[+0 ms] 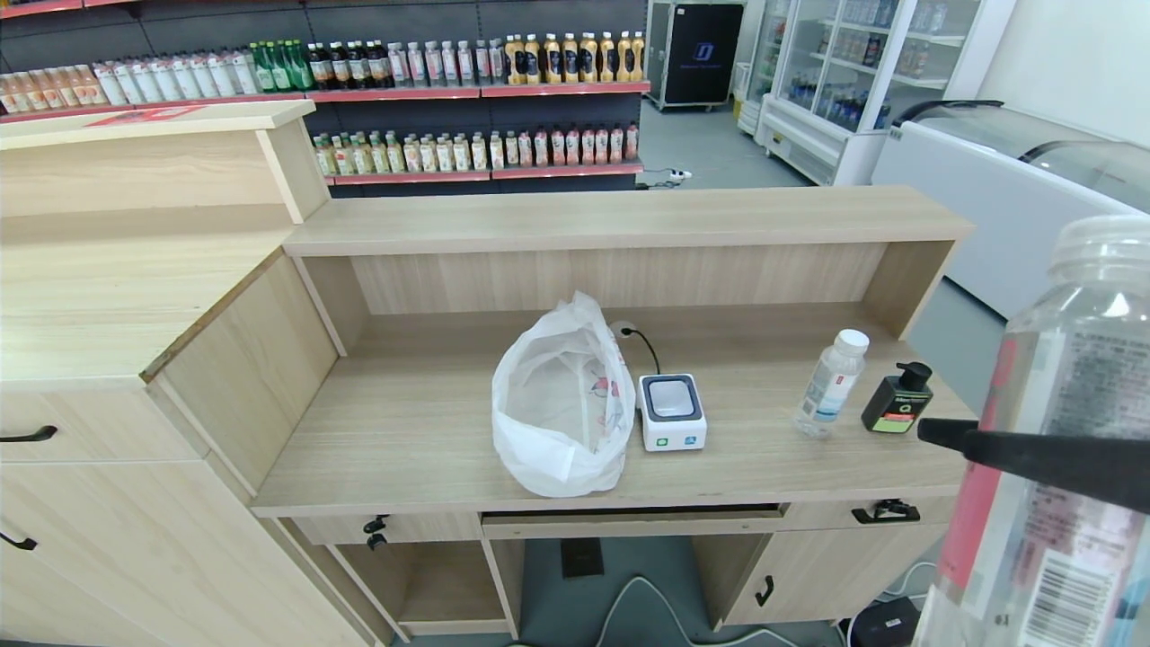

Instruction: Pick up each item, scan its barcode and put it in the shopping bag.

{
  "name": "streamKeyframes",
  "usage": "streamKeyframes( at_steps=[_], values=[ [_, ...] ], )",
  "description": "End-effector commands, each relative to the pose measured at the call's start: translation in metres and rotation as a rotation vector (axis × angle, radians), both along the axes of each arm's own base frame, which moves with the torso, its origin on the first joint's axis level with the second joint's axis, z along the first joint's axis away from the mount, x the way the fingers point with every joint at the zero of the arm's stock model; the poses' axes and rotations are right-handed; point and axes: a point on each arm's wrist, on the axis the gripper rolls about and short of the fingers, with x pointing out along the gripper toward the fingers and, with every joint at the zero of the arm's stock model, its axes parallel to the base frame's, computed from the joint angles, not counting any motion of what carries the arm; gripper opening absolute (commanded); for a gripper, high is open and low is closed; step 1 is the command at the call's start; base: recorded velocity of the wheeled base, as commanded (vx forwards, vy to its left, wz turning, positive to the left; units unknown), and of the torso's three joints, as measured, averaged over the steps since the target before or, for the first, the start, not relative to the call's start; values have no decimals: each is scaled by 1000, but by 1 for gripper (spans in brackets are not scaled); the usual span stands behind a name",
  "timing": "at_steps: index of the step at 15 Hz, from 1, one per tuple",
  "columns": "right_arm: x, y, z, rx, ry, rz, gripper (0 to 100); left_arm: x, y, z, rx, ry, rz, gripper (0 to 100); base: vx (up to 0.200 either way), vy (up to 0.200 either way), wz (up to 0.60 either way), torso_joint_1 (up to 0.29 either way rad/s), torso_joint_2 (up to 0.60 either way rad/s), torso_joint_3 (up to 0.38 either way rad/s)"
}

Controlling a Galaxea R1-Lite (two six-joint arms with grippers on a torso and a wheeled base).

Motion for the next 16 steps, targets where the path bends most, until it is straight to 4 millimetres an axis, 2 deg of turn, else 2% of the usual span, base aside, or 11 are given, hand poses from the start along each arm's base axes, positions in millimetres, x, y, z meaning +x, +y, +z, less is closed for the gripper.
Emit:
streamKeyframes(
  at_steps=[1,8,10,12,16],
  values=[
    [-1,0,0,-4,-13,3,0,0,0,0,0,0,1,0,0,0,0,0,0,0],
    [4,2,-2,-18,-8,-5,0,0,0,0,0,0,1,0,0,0,0,0,0,0],
    [14,2,-4,-47,-34,-36,0,0,0,0,0,0,1,0,0,0,0,0,0,0],
    [36,-6,-12,-158,-127,-143,0,0,0,0,0,0,1,0,0,0,0,0,0,0],
    [98,-58,-37,-430,-272,-591,0,0,0,0,0,0,1,0,0,0,0,0,0,0]
  ],
)
